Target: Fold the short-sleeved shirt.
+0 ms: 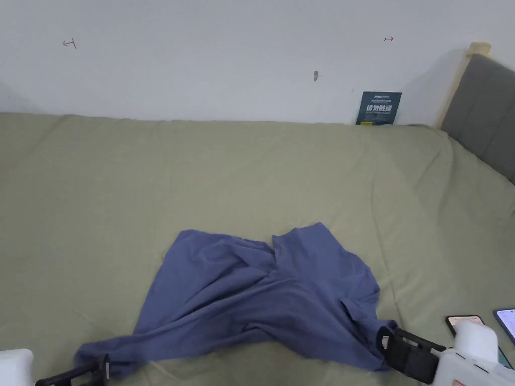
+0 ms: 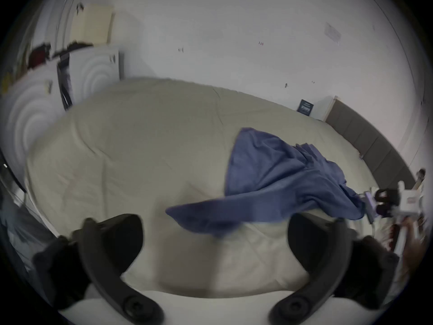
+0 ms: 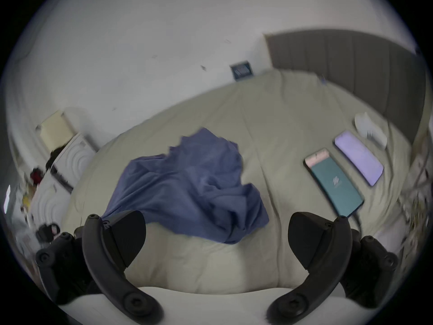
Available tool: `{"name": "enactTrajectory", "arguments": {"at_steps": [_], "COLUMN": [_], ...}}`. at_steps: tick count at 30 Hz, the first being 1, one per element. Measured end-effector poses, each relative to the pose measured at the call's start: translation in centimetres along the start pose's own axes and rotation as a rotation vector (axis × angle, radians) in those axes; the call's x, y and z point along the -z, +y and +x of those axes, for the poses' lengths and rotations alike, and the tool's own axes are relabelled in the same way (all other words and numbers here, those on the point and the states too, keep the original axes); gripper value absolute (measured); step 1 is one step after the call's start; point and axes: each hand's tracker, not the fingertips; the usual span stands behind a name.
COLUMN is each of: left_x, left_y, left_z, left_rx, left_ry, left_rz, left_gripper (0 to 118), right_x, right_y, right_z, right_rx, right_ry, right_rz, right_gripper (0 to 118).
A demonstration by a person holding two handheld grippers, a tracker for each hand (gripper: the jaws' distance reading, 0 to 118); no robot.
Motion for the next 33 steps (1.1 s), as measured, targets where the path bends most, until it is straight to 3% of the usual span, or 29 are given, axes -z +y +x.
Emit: {"name": "enactTrajectory", "arguments": {"at_steps": [2, 4, 5, 6, 7, 8, 9, 11, 14, 15, 16, 17, 18, 19, 20, 25, 26, 28, 33], "left_x": [-2.9, -4.5, -5.0, -3.7, -3.0, -2.8, -2.1, 0.1, 2.1, 3.2, 4.5, 6.0, 6.8, 6.9, 7.3, 9.5, 14.9, 16.6, 15.9], "left_y": [-0.6, -1.2, -1.4, -2.2, -2.6, -2.7, -2.9, -3.4, -2.7, -2.5, -2.1, -1.9, -2.1, -2.0, -2.5, 0.4, 0.1, -0.8, -0.6], "left_z": [3.5, 4.5, 4.7, 2.8, 1.6, 1.3, 0.9, -2.1, -2.5, -2.7, -3.0, -3.2, -3.6, -2.3, -1.5, -0.2, -5.3, -4.8, -2.1], "left_rx": [0.026, 0.055, 0.064, 0.069, 0.051, 0.045, 0.039, -0.009, -0.017, -0.012, -0.009, 0.001, 0.104, 0.111, 0.073, 0.077, 0.074, 0.077, 0.085], "left_ry": [0.016, 0.03, 0.032, 0.033, 0.015, 0.024, 0.042, -0.019, -0.006, -0.003, -0.007, -0.006, 0.008, 0.028, 0.017, 0.014, 0.009, -0.003, -0.036], "left_rz": [0.025, 0.025, 0.013, -0.005, -0.039, -0.061, -0.096, -0.15, -0.157, -0.157, -0.173, -0.215, -0.298, -0.086, -0.164, -0.202, -0.221, -0.247, -0.288], "left_gripper": [118, 118, 113, 84, 29, 0, 0, 0, 0, 12, 55, 109, 115, 113, 116, 116, 116, 116, 115], "right_x": [-2.6, -5.1, -5.7, -6.3, -6.7, -6.6, -6.5, -6.4, -5.9, -5.6, -5.7, -5.5, -5.3, -5.1, -5.4, -4.7, -4.6, -4.2, -3.8], "right_y": [-0.6, -1.6, -2.0, -2.5, -2.7, -2.8, -3.2, -3.1, -3.2, -3.1, -2.9, -2.7, -2.7, -2.6, -2.3, -2.1, -2.1, -2.0, -1.8], "right_z": [-1.5, -3.1, -3.6, -4.0, -4.6, -5.3, -5.8, -6.1, -6.8, -7.1, -7.0, -7.2, -7.5, -7.8, -7.7, -8.4, -8.6, -8.5, -8.6], "right_rx": [-0.094, -0.192, -0.221, -0.223, -0.21, -0.206, -0.196, -0.15, -0.179, -0.183, -0.182, -0.18, -0.178, -0.178, -0.178, -0.171, -0.171, -0.168, -0.158], "right_ry": [0.061, 0.063, 0.058, 0.067, 0.064, 0.026, 0.017, 0.127, 0.087, 0.09, 0.091, 0.093, 0.096, 0.095, 0.094, 0.098, 0.097, 0.1, 0.101], "right_rz": [0.046, 0.093, 0.085, 0.09, 0.09, 0.071, 0.07, 0.028, 0.046, 0.044, 0.042, 0.038, 0.036, 0.032, 0.032, 0.017, 0.014, 0.006, -0.002], "right_gripper": [118, 116, 99, 22, 0, 0, 0, 0, 0, 0, 0, 0, 0, 0, 0, 0, 0, 0, 0]}}
